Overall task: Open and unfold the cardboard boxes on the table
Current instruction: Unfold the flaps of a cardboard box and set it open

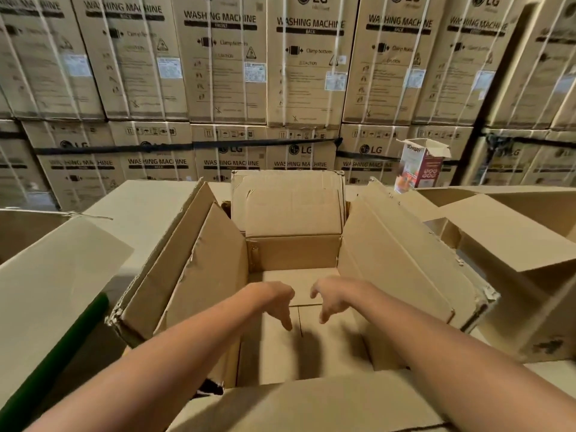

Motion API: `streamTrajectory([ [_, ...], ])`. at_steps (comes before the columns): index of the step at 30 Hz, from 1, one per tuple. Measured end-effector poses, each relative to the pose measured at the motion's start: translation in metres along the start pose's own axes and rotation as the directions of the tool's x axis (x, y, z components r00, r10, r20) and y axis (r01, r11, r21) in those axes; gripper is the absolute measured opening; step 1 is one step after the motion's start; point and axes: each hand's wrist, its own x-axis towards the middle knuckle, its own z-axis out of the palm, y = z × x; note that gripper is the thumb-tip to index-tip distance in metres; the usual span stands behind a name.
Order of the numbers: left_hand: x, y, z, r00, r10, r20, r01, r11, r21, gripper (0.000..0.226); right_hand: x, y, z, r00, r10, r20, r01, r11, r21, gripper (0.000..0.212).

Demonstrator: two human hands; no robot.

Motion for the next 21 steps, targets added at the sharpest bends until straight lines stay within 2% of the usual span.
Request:
streamTrajectory([
  [2, 0.035, -0.005, 0.017, 0.993, -0.074, 0.087, 0.071, 0.997, 0.037, 0.086, 0.031, 0.008, 0.022, 0.990, 0.082, 0.112, -0.078, 0.996, -0.040, 0.102],
  [4, 0.061, -0.011, 0.049, 0.969, -0.180, 0.166, 0.174, 0.983, 0.053, 0.103, 0.057, 0.017, 0.050, 0.966, 0.162, 0.204, -0.139, 0.983, -0.120, 0.108],
  [7, 0.091, -0.013, 0.093, 0.959, -0.238, 0.157, 0.245, 0.969, -0.030, 0.081, 0.083, 0.018, 0.090, 0.926, 0.208, 0.314, -0.164, 0.973, -0.162, 0.106],
  [8, 0.098, -0.014, 0.100, 0.951, -0.262, 0.163, 0.274, 0.960, -0.055, 0.082, 0.087, 0.017, 0.095, 0.918, 0.219, 0.329, -0.168, 0.970, -0.177, 0.105],
  [11, 0.120, -0.015, 0.116, 0.935, -0.308, 0.174, 0.337, 0.926, -0.168, 0.091, 0.098, 0.012, 0.100, 0.917, 0.236, 0.320, -0.187, 0.966, -0.177, 0.086],
  [14, 0.130, -0.019, 0.123, 0.953, -0.273, 0.134, 0.293, 0.943, -0.159, 0.074, 0.101, 0.012, 0.105, 0.910, 0.264, 0.319, -0.210, 0.958, -0.193, 0.107],
  [16, 0.126, -0.020, 0.124, 0.955, -0.267, 0.129, 0.285, 0.945, -0.161, 0.073, 0.097, 0.011, 0.101, 0.896, 0.278, 0.347, -0.230, 0.958, -0.172, 0.112],
  [18, 0.116, -0.020, 0.123, 0.959, -0.258, 0.116, 0.272, 0.953, -0.133, 0.086, 0.090, 0.012, 0.088, 0.918, 0.214, 0.335, -0.170, 0.973, -0.155, 0.108],
  [21, 0.099, -0.022, 0.108, 0.959, -0.235, 0.157, 0.255, 0.959, -0.126, 0.094, 0.078, 0.005, 0.061, 0.972, 0.096, 0.215, -0.105, 0.994, 0.032, 0.094],
])
